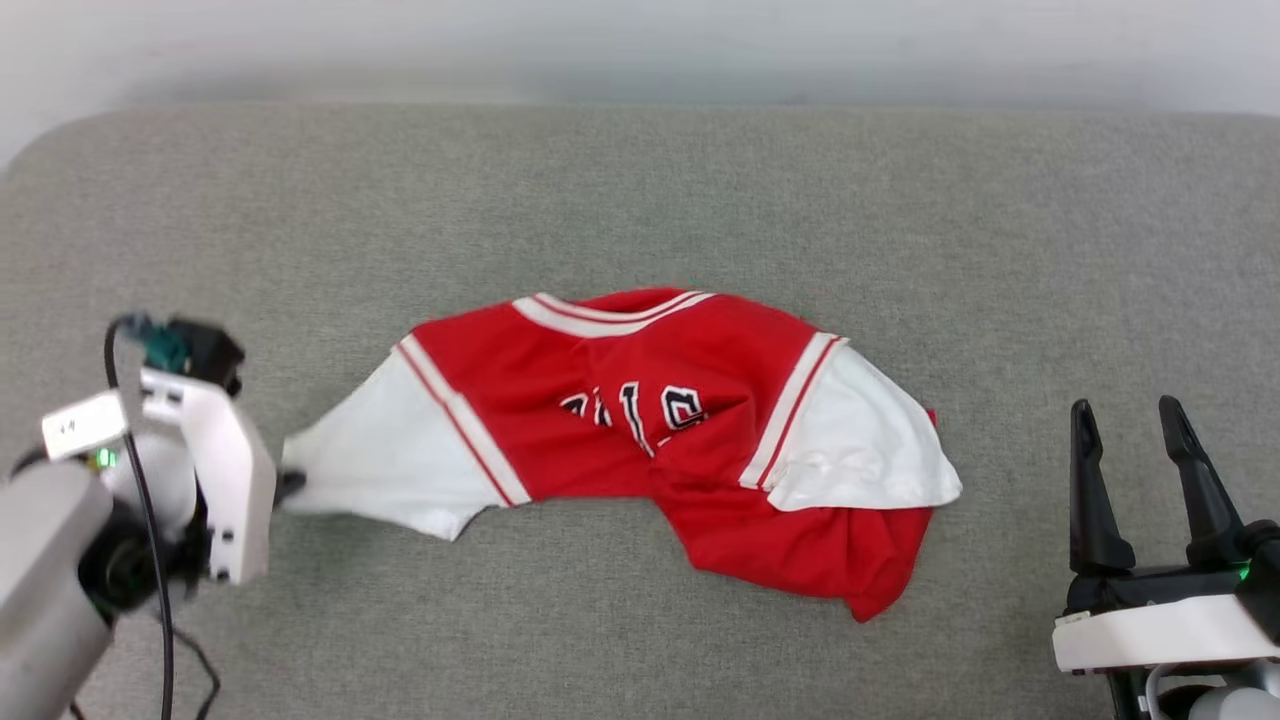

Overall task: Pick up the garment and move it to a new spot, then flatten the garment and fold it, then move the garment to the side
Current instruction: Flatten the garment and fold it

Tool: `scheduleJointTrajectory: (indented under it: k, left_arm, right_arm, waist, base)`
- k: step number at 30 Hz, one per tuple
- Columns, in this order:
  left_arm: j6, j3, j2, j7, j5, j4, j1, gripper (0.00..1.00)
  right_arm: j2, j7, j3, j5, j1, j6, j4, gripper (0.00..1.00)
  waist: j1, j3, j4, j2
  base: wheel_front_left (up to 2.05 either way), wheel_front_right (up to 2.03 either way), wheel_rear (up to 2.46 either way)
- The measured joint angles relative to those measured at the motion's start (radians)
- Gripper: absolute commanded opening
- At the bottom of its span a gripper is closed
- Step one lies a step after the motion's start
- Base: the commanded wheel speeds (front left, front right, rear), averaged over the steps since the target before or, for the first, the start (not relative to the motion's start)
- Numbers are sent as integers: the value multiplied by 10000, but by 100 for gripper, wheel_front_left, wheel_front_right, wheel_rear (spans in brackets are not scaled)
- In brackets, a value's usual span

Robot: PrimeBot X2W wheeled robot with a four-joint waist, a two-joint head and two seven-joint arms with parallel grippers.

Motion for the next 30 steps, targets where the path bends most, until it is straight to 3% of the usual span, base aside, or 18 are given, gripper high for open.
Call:
scheduleJointTrajectory:
  k: [6,12,13,14,20,30]
  left_arm:
    - [192,-115,102,-178,-533,548,1328,0]
    - [153,-29,-109,-539,-838,1118,1646,0]
    - [144,-35,-176,-704,-796,1193,1661,28]
    - [150,-42,-253,-966,-658,1266,1667,100]
    - [690,213,-709,-3400,274,1425,1651,100]
    - [2213,777,-1080,-6989,1244,276,2481,100]
  right_arm:
    - [0,2,36,-63,133,-2,0,100]
    - [0,0,10,-77,198,-2,65,100]
    - [0,0,-6,-81,211,-2,81,100]
    - [-2,0,-27,-94,244,-2,98,100]
    - [0,2,-222,-125,450,-2,178,100]
    - [0,0,-890,-430,363,-2,-299,100]
  waist:
    - [1,-100,-74,0]
    - [0,-126,-220,0]
    - [0,-164,-221,0]
    - [0,-215,-213,0]
    - [2,-667,-98,0]
    - [2,-1443,326,0]
  base:
    - [0,0,0]
    - [0,0,0]
    - [0,0,0]
    - [0,0,0]
    - [0,0,0]
    - [0,0,0]
